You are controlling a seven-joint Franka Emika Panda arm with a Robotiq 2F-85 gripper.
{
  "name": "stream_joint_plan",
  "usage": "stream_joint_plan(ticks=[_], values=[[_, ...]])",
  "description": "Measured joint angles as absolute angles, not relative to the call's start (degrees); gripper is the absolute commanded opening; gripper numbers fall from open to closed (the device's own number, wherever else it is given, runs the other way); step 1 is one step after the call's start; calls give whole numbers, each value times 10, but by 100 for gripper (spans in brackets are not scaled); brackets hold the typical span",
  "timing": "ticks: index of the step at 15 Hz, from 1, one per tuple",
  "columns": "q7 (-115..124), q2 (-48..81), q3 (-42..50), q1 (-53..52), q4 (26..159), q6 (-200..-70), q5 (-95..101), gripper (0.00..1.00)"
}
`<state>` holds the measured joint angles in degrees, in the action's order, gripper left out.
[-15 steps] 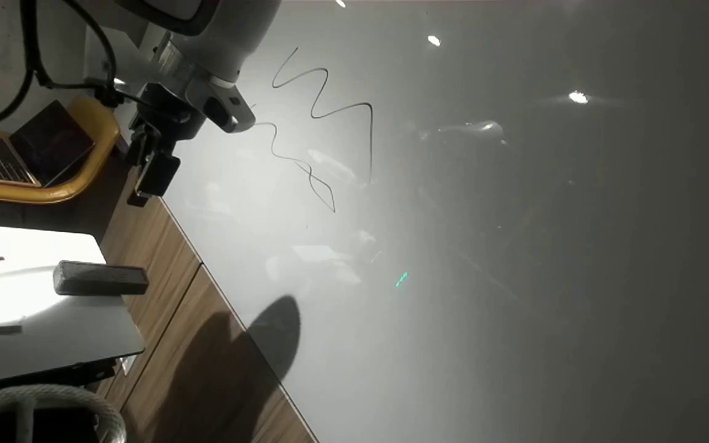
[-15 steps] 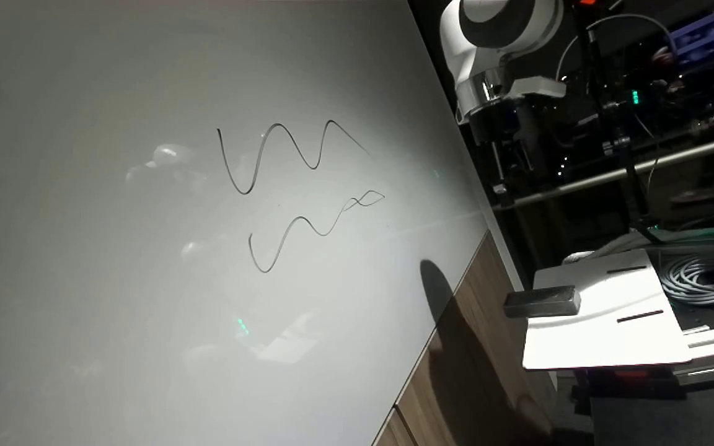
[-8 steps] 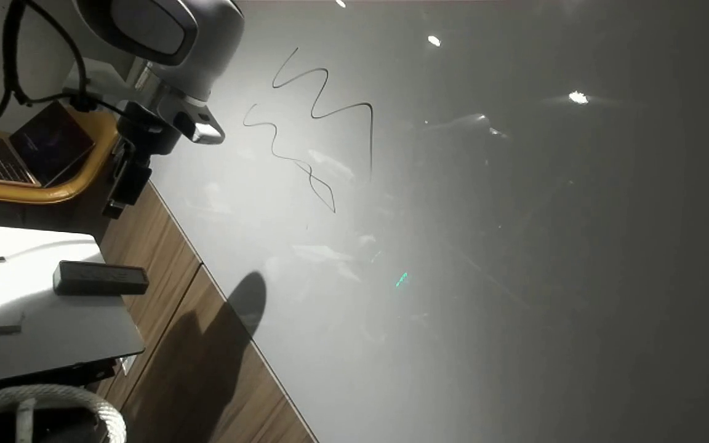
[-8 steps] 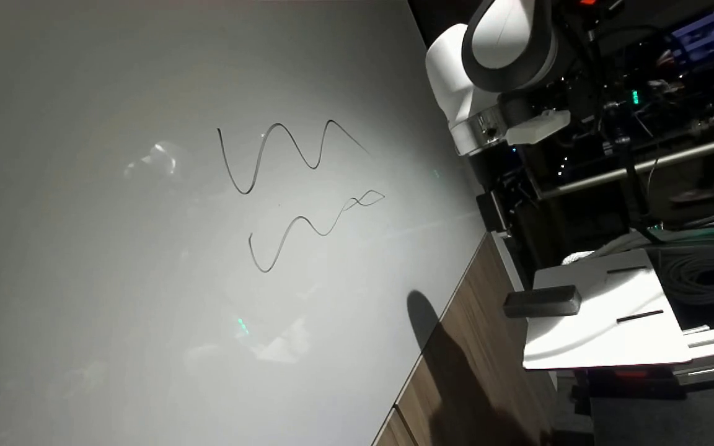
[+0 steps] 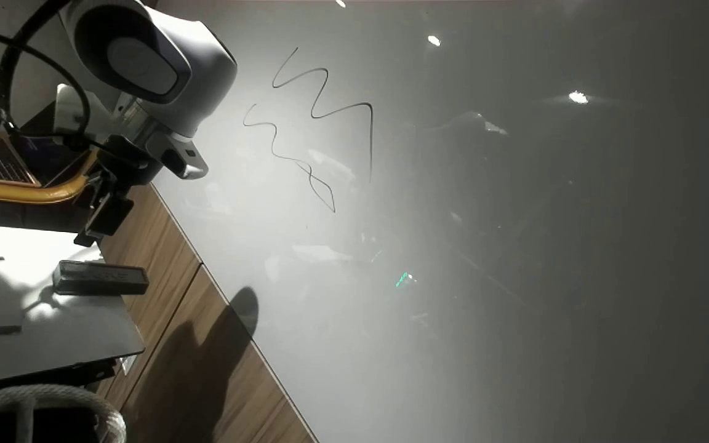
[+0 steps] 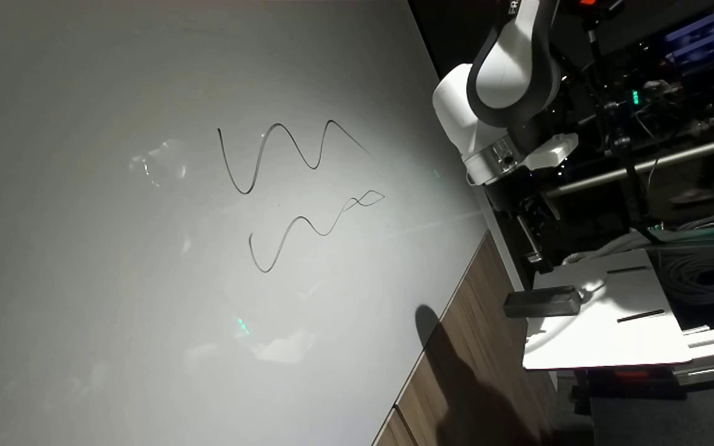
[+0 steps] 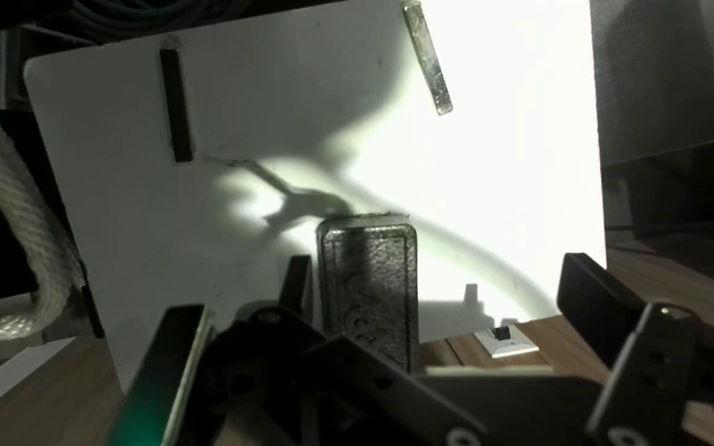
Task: Use the eraser to erase the board
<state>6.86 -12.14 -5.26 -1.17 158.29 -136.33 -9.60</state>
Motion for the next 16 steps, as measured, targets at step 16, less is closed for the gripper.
stream_joint_plan(ticks=[16], values=[[154,-15,-54,-22,1580,-1525,167,100]])
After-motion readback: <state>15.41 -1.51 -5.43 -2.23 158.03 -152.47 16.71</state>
